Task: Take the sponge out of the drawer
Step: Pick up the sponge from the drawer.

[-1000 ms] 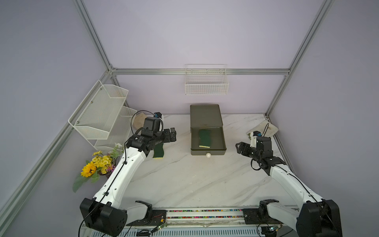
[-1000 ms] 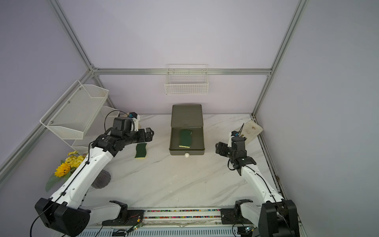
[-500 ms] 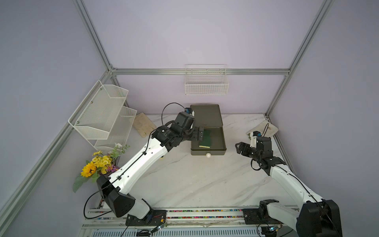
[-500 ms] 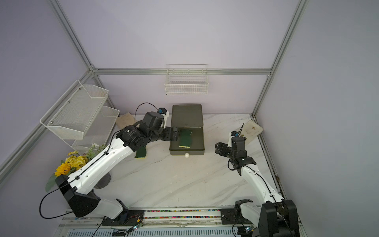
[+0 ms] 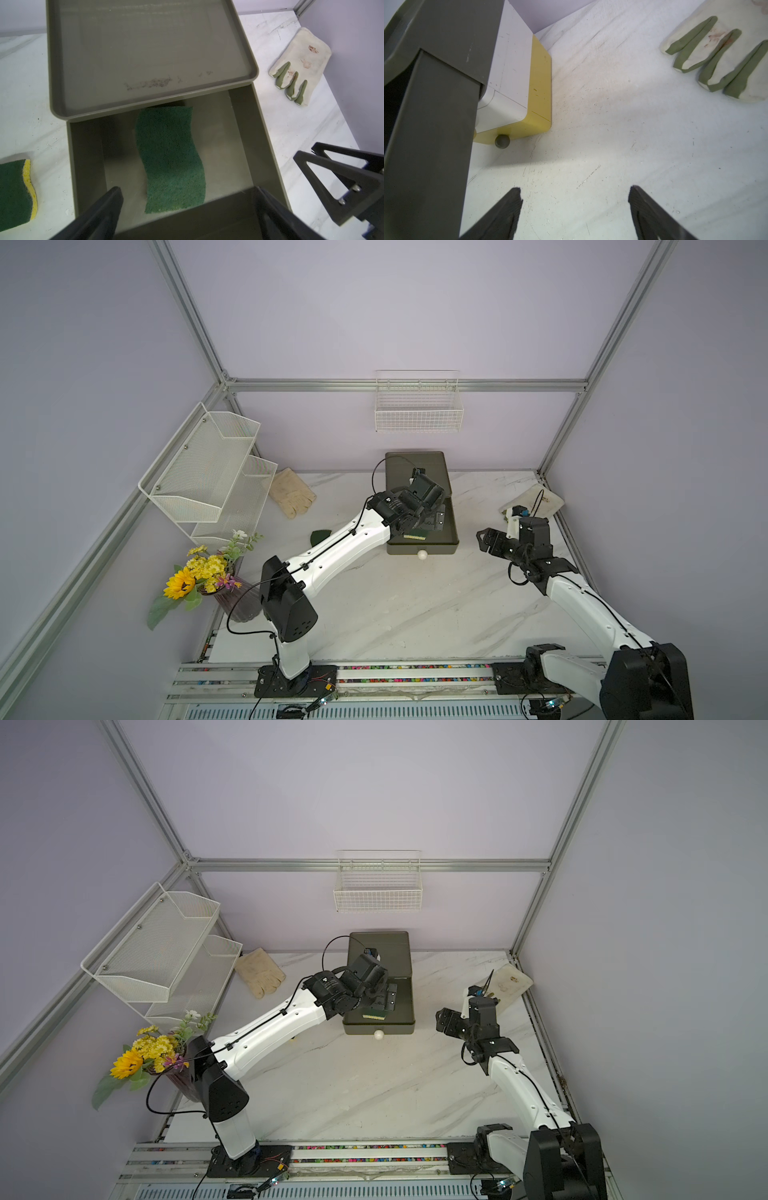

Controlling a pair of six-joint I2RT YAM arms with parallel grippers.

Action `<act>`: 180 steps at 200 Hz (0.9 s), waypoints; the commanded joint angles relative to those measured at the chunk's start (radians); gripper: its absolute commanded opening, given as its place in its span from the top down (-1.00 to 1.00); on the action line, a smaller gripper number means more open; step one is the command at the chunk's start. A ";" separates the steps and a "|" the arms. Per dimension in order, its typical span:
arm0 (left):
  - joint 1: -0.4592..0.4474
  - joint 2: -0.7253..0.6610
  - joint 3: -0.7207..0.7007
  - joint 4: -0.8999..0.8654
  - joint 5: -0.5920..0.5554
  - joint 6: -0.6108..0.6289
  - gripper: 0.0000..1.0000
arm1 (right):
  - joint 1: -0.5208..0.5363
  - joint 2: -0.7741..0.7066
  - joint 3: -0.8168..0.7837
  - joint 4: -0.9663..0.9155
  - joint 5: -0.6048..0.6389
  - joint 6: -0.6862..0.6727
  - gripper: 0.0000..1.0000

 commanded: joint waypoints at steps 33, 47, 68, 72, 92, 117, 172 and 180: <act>-0.021 0.105 0.154 -0.103 -0.092 -0.159 -0.94 | -0.005 0.005 -0.007 0.006 -0.014 -0.012 -0.70; -0.021 0.128 0.170 -0.121 -0.097 -0.189 -0.93 | -0.004 0.005 -0.007 0.007 -0.015 -0.012 -0.70; -0.021 0.144 0.179 -0.143 -0.117 -0.234 -0.89 | -0.005 0.004 -0.009 0.008 -0.015 -0.012 -0.70; -0.021 0.146 0.179 -0.145 -0.120 -0.240 -0.89 | -0.004 0.004 -0.009 0.008 -0.015 -0.012 -0.70; -0.021 0.162 0.187 -0.152 -0.125 -0.254 -0.88 | -0.004 0.005 -0.010 0.008 -0.016 -0.012 -0.70; -0.022 0.183 0.197 -0.170 -0.143 -0.271 -0.88 | -0.004 0.005 -0.012 0.010 -0.018 -0.010 -0.70; -0.022 0.240 0.227 -0.190 -0.145 -0.275 -0.84 | -0.004 0.007 -0.013 0.010 -0.021 -0.010 -0.71; -0.021 0.247 0.231 -0.195 -0.146 -0.277 -0.82 | -0.005 0.006 -0.014 0.010 -0.021 -0.010 -0.70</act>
